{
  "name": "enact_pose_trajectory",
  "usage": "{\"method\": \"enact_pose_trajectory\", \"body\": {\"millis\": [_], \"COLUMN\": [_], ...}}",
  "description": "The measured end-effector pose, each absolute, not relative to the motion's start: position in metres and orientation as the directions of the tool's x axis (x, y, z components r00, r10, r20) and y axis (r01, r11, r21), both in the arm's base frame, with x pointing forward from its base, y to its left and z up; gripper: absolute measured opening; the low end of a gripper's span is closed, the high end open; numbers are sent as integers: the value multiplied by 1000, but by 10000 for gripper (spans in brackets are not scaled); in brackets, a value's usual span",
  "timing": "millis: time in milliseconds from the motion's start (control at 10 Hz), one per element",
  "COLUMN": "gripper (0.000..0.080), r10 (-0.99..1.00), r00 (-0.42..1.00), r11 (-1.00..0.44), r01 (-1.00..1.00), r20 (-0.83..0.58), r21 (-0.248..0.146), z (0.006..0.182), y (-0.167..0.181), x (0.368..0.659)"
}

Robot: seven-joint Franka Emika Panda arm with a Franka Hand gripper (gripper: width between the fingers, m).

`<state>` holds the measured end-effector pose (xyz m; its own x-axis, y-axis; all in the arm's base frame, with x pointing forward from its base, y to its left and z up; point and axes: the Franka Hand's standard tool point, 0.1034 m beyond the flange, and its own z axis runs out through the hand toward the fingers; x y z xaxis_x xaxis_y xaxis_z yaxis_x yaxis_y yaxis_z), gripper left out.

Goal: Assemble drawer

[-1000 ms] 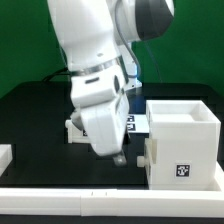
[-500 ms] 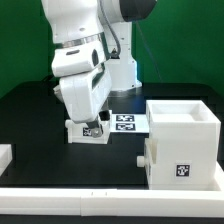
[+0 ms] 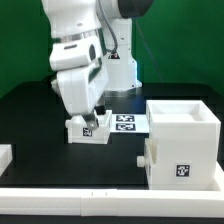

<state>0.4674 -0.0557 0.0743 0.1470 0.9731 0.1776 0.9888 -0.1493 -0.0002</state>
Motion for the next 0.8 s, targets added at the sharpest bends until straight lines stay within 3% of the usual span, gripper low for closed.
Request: {"method": "enact_pose_trajectory", "body": {"millis": [200,600,800], "gripper": [649,649,649], "r10": [967,968,978], "r00": [198,188,142], "r11": [-200,-189,-141], "r01": [980,982,990], "r20": [163,163,151], "r21": [-3,-7,-19], "z": [77,73,65], "y": [-67,-67,-80], "x": [444,446,413]}}
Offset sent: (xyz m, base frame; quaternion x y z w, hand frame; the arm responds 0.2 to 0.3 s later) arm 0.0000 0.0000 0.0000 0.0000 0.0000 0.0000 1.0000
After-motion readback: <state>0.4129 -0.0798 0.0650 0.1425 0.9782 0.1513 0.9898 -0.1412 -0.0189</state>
